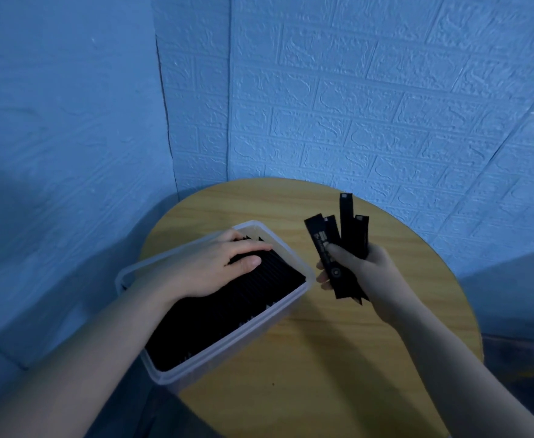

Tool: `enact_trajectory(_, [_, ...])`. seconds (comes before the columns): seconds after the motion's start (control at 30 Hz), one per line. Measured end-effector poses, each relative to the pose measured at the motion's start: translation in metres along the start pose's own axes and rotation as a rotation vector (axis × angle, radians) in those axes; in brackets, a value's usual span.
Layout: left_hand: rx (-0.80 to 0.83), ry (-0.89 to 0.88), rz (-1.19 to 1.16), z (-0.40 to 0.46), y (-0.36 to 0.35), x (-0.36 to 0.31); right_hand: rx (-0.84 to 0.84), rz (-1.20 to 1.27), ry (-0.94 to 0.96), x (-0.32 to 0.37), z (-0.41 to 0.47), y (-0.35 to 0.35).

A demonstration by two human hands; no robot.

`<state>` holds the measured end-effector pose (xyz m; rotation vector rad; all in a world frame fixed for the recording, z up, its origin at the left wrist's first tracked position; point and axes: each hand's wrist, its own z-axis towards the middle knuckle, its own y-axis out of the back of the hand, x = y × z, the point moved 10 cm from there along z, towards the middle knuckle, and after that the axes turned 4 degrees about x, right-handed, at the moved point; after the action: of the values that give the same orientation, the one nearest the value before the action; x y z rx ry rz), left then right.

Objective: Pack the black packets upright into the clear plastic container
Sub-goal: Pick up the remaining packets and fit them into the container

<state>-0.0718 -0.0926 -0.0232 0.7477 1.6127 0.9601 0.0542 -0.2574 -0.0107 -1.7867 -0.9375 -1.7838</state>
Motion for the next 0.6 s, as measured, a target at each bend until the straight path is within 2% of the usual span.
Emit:
enact_trajectory(0.2, [0.003, 0.01, 0.02, -0.002, 0.001, 0.001, -0.094, -0.171, 0.063, 0.024, 0.014, -0.008])
enact_trajectory(0.37, [-0.003, 0.006, 0.024, -0.001, 0.001, 0.002, -0.088, -0.317, 0.157, 0.039, 0.025, -0.027])
enact_trajectory(0.6, [-0.012, -0.007, 0.002, -0.001, 0.001, 0.0, -0.105, -0.487, 0.144, 0.029, 0.027, -0.041])
